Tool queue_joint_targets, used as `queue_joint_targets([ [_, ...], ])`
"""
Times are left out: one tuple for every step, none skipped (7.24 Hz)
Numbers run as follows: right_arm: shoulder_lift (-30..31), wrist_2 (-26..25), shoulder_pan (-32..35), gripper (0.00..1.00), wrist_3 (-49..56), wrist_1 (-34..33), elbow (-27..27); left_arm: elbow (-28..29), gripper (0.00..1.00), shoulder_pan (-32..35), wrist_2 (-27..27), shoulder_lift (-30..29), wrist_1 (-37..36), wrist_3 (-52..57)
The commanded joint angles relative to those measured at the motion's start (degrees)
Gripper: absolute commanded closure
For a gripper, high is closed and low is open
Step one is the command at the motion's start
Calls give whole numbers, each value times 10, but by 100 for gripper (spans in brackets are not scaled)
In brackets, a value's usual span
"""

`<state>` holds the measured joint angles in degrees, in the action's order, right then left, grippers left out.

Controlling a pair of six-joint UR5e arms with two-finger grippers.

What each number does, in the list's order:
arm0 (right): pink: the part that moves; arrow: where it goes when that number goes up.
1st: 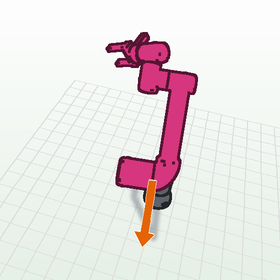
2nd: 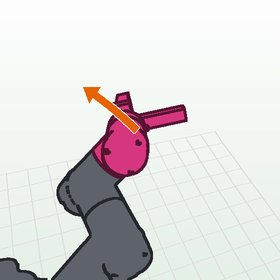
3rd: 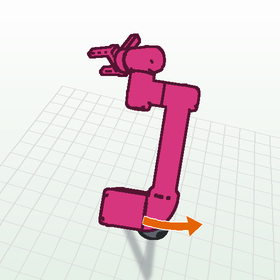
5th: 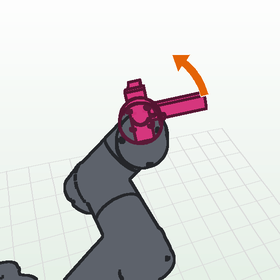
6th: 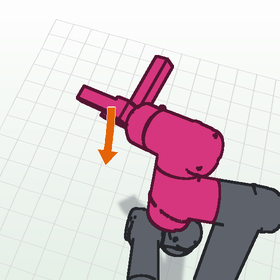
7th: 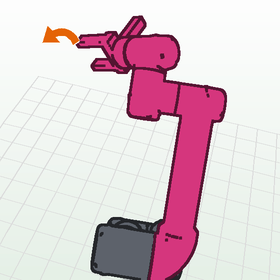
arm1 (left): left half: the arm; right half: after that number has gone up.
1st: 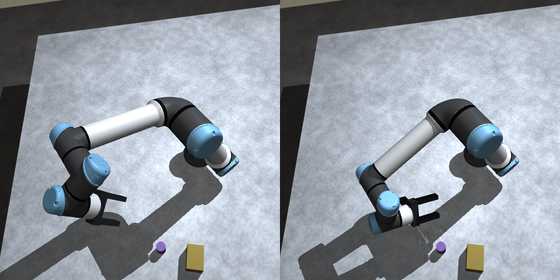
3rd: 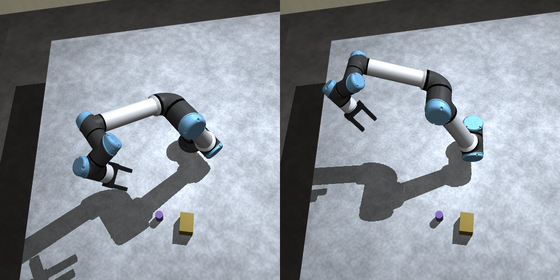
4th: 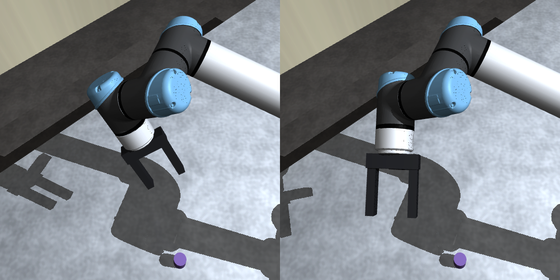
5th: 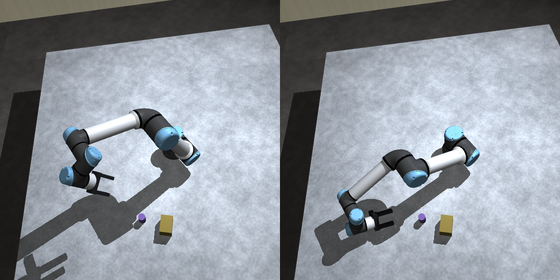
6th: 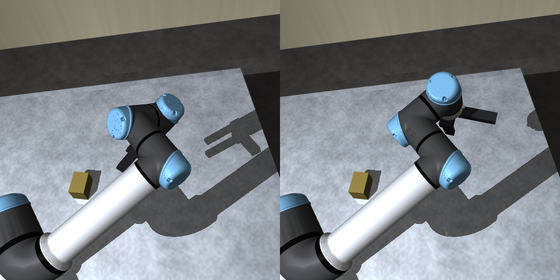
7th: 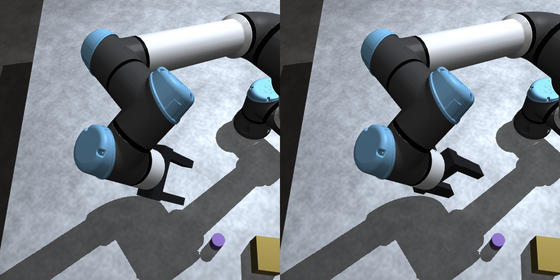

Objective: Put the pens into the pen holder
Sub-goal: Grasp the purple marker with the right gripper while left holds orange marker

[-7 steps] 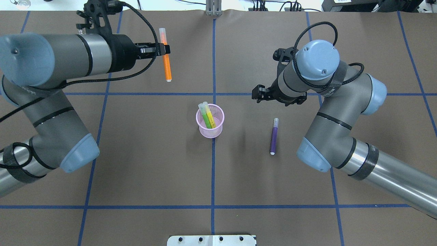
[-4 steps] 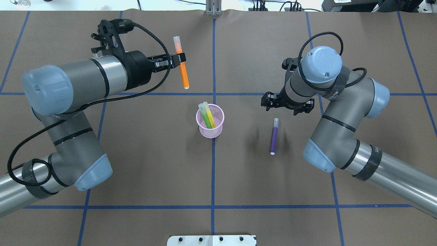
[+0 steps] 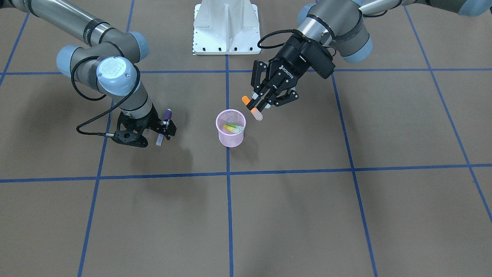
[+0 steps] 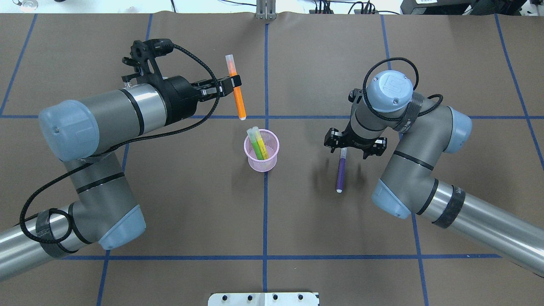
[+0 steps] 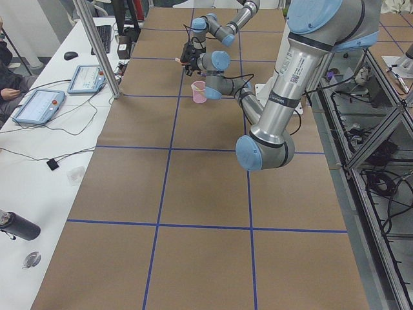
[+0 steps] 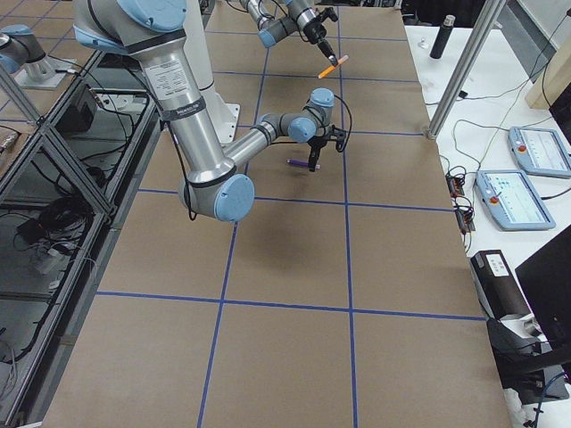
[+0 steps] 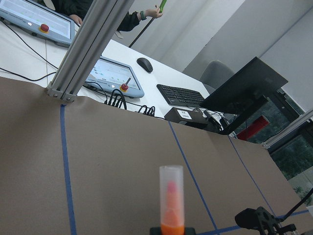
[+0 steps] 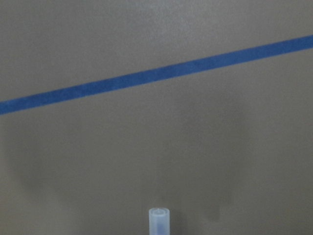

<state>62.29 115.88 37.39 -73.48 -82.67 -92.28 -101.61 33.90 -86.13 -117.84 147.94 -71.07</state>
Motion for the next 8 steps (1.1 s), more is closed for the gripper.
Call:
queue_joint_targets([
  [-1,15,-7,17,-3,0,1,1,100,-1,0,1,5,0],
  [-1,15,-9,23,-3,0,3,1,100,-1,0,1,5,0],
  [-2,15,-9,31,-3,0,3,1,100,-1,-1,2,5,0],
  [-2,15,-11,36,-3,0,6,1,100,-1,-1,3,5,0],
  [-2,14,-15,38,-3,2,10,0,100,-1,-2,5,5,0],
  [-2,14,-15,41,-3,2,10,0,100,-1,-2,7,5,0],
  [-2,13,-15,42,-2,2,11,-1,100,-1,-3,7,6,1],
  [-2,13,-15,46,1,2,11,-2,100,-1,-3,8,6,1],
])
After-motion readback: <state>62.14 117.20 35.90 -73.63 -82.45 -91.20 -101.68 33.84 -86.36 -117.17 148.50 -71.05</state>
